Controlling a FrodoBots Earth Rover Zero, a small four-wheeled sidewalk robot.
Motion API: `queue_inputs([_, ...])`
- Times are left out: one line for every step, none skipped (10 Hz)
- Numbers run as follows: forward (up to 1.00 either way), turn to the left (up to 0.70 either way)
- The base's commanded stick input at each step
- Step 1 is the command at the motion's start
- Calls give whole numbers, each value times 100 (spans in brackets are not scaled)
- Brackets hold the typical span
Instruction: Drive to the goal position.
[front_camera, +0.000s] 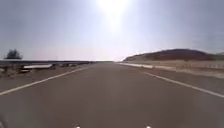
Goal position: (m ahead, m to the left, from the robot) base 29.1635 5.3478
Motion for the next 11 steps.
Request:
queue_inputs([70,0])
queue_inputs([70,0])
queue_inputs([70,0])
queue_inputs([70,0])
queue_inputs([70,0])
queue_inputs([70,0])
queue_inputs([70,0])
queue_inputs([70,0])
queue_inputs([70,0])
queue_inputs([70,0])
queue_inputs([70,0])
